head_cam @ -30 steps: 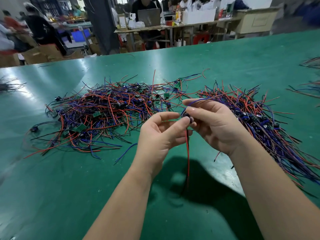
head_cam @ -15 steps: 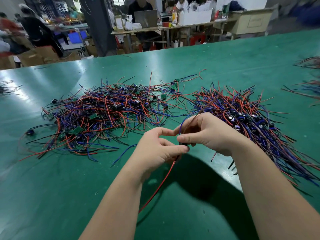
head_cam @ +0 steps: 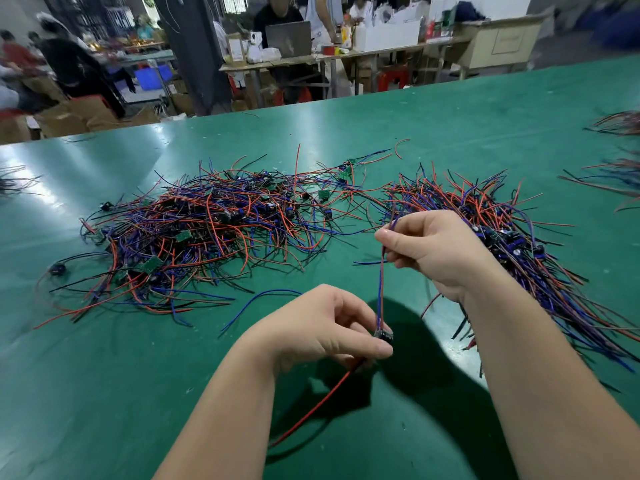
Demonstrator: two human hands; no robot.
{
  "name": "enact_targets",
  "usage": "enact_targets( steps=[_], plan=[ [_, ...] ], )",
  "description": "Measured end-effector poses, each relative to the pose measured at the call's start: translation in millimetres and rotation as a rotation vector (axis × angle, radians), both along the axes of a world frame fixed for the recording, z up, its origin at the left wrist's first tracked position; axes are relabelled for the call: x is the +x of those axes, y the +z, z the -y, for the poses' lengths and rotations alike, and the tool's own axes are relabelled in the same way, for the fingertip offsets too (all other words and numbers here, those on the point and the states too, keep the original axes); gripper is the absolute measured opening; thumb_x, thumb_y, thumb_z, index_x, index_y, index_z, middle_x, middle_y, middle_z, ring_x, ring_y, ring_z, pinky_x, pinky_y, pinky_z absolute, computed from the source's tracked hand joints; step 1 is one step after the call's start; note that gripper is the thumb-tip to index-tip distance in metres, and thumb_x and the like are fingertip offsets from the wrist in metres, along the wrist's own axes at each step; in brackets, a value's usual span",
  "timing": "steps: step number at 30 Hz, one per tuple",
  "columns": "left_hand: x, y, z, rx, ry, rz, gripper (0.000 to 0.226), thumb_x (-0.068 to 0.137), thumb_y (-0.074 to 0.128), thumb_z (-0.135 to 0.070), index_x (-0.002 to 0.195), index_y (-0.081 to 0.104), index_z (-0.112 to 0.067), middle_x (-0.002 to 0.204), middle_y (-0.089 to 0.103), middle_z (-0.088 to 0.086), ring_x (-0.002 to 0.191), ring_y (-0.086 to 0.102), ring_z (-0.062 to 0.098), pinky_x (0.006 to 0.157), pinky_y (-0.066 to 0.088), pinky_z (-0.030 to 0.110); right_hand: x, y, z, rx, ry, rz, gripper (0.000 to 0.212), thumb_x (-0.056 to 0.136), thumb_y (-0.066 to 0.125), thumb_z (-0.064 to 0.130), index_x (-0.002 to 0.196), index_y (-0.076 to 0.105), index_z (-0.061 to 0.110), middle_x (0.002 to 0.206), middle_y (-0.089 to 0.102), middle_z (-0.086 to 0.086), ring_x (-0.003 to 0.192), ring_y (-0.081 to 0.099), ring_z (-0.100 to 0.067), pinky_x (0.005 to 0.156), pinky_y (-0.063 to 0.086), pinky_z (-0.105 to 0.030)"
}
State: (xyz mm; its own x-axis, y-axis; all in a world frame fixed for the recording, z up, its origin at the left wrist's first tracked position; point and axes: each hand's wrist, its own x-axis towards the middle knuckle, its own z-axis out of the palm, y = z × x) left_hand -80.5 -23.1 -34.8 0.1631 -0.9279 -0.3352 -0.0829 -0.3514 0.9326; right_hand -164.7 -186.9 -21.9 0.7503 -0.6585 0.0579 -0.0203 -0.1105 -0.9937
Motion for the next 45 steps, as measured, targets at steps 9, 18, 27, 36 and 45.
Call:
enact_targets(
  steps=[9,18,27,36,45],
  plan=[
    [5,6,-5,-0.066,-0.037,-0.023,0.014,0.072,0.074,-0.013,0.084,0.076,-0.018,0.055,0.06,-0.006,0.051,0.058,0.008,0.052,0.045,0.016,2,6,-5,0.133,-0.06,0.135,0.012,0.082,0.066,-0.002,0.075,0.068,0.008,0.05,0.06,0.001,0.046,0.054,-0.008,0.046,0.044,-0.016],
    [4,3,-1,-0.156,0.086,0.018,0.016,0.077,0.076,-0.01,0.091,0.073,-0.016,0.059,0.06,-0.005,0.051,0.056,0.006,0.05,0.042,0.014,1,6,-6,0.243,0.032,0.064,0.01,0.083,0.068,0.015,0.082,0.065,0.005,0.063,0.062,-0.002,0.045,0.053,-0.007,0.042,0.041,-0.014],
    [5,-1,-3,-0.07,0.05,0.009,0.01,0.08,0.074,-0.011,0.086,0.076,-0.019,0.066,0.065,-0.004,0.053,0.058,0.006,0.051,0.042,0.013,2,2,-8,0.114,0.054,-0.029,0.007,0.086,0.063,0.001,0.082,0.068,0.0,0.057,0.065,0.0,0.044,0.052,-0.003,0.044,0.041,-0.012],
    [4,3,-5,-0.045,-0.111,-0.051,0.02,0.082,0.069,-0.003,0.095,0.075,-0.017,0.068,0.064,-0.002,0.056,0.059,0.009,0.056,0.049,0.019,6,7,-13,0.141,-0.142,0.031,0.018,0.095,0.052,0.013,0.083,0.065,0.011,0.042,0.056,-0.001,0.027,0.036,-0.009,0.035,0.026,-0.011],
    [13,6,-10,-0.078,-0.066,-0.046,0.018,0.077,0.071,-0.009,0.092,0.074,-0.017,0.069,0.065,-0.005,0.055,0.059,0.007,0.054,0.048,0.018,11,10,-19,0.39,-0.065,0.141,0.029,0.102,0.037,0.035,0.113,0.057,0.018,0.086,0.068,-0.016,0.042,0.061,-0.018,0.037,0.043,-0.02]
  ],
)
